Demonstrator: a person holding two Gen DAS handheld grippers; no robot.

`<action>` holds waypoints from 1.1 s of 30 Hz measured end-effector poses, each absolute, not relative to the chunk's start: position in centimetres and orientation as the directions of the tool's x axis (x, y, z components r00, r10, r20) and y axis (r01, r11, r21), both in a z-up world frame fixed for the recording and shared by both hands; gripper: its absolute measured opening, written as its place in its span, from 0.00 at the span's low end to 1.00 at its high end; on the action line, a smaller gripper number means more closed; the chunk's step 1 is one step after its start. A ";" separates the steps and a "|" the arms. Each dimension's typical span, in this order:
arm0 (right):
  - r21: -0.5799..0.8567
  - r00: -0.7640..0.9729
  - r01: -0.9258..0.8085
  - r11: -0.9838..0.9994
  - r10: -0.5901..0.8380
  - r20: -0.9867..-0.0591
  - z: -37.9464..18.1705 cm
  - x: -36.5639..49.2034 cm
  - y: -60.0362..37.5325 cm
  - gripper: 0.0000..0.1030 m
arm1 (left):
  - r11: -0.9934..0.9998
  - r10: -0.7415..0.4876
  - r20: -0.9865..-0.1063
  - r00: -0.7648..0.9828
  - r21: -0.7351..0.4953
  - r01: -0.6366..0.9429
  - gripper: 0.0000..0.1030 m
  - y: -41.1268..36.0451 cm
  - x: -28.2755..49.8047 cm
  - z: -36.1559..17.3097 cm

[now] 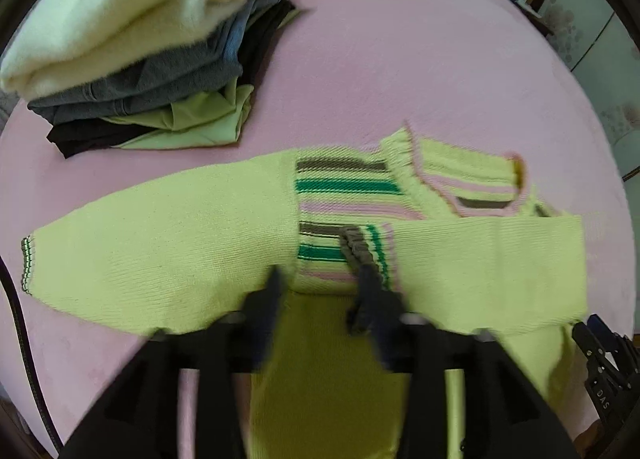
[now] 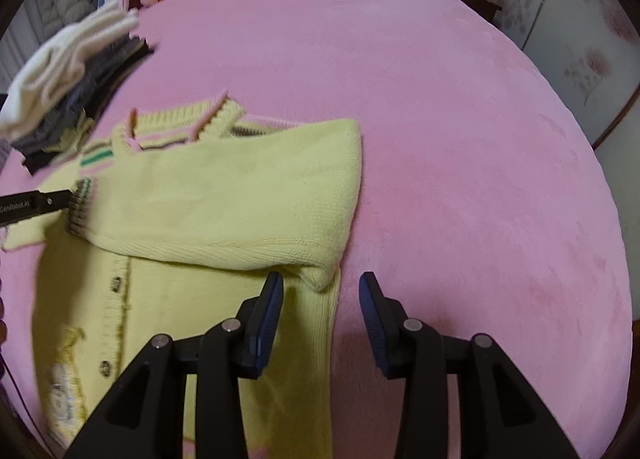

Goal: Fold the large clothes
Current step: 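Carry the cuff across the cardigan body and lay it down, then open the right tool, releasing the folded sleeve on the cardigan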

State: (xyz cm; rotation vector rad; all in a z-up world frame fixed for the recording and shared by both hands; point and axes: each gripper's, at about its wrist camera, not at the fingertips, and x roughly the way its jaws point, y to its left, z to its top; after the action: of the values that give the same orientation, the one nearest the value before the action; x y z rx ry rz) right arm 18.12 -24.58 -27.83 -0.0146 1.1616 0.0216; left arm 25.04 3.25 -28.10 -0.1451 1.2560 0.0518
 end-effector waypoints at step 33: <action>0.062 0.384 0.060 0.996 0.034 -0.923 -30.9 28.1 -27.5 0.09 | 0.999 0.049 -0.937 0.347 0.053 0.002 0.40 -1.5 29.7 -31.7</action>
State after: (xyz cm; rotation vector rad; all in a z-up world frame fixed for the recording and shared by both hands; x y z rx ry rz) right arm 28.11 -27.45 -30.95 0.0899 1.1769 -0.0163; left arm 29.68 -1.47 -31.72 0.0475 1.2161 0.0304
